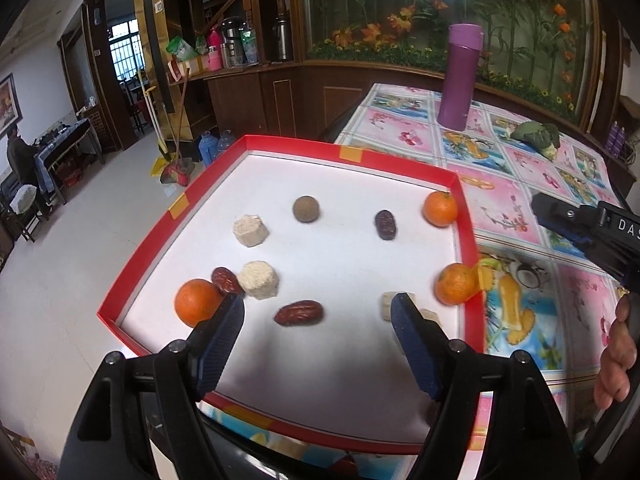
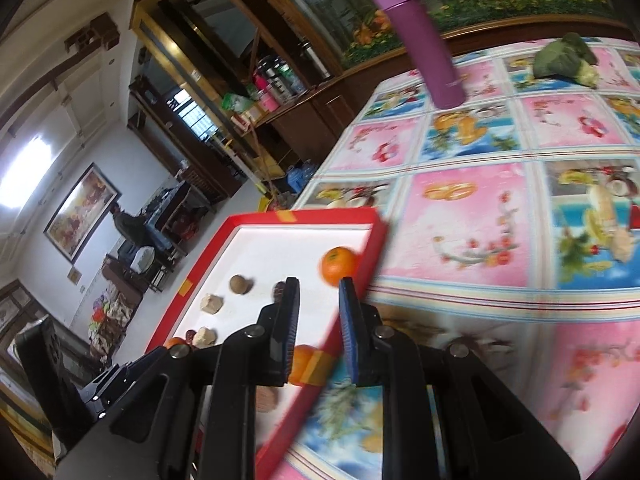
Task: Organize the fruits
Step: 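Move both open tools back over the remaining items on the table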
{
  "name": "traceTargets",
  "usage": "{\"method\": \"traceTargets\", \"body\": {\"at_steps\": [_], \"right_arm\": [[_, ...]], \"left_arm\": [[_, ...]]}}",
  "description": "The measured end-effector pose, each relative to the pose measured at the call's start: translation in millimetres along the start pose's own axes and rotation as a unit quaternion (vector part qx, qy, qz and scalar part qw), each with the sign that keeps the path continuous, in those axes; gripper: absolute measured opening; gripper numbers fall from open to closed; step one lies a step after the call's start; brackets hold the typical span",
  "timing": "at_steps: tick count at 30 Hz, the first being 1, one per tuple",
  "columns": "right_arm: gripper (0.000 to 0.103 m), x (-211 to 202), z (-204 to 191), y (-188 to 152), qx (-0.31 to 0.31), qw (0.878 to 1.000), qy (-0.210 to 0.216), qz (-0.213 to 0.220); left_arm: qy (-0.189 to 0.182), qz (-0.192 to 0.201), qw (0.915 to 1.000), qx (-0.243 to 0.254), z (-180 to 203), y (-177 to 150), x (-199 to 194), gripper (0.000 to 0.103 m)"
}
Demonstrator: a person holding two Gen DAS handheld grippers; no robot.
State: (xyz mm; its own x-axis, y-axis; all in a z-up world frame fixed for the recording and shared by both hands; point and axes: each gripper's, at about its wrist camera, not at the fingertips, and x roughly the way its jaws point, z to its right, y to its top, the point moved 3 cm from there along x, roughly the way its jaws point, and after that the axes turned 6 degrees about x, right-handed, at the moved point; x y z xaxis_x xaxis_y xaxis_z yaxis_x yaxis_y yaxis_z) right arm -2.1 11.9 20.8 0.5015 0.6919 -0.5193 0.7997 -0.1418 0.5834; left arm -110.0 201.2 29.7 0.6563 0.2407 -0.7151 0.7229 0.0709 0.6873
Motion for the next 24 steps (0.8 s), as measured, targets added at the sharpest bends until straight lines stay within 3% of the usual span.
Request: {"method": "traceTargets", "body": {"at_steps": [10, 18, 24], "right_arm": [[0.022, -62, 75, 20, 0.023, 0.997, -0.066, 0.042], [0.022, -122, 151, 42, 0.057, 0.988, -0.125, 0.076], [0.022, -135, 180, 49, 0.081, 0.984, -0.141, 0.077]], "left_arm": [[-0.033, 0.002, 0.9991, 0.026, 34, 5, -14, 0.078], [-0.076, 0.003, 0.9952, 0.061, 86, 24, -11, 0.082], [-0.102, 0.005, 0.9905, 0.092, 133, 36, -2, 0.082]]}}
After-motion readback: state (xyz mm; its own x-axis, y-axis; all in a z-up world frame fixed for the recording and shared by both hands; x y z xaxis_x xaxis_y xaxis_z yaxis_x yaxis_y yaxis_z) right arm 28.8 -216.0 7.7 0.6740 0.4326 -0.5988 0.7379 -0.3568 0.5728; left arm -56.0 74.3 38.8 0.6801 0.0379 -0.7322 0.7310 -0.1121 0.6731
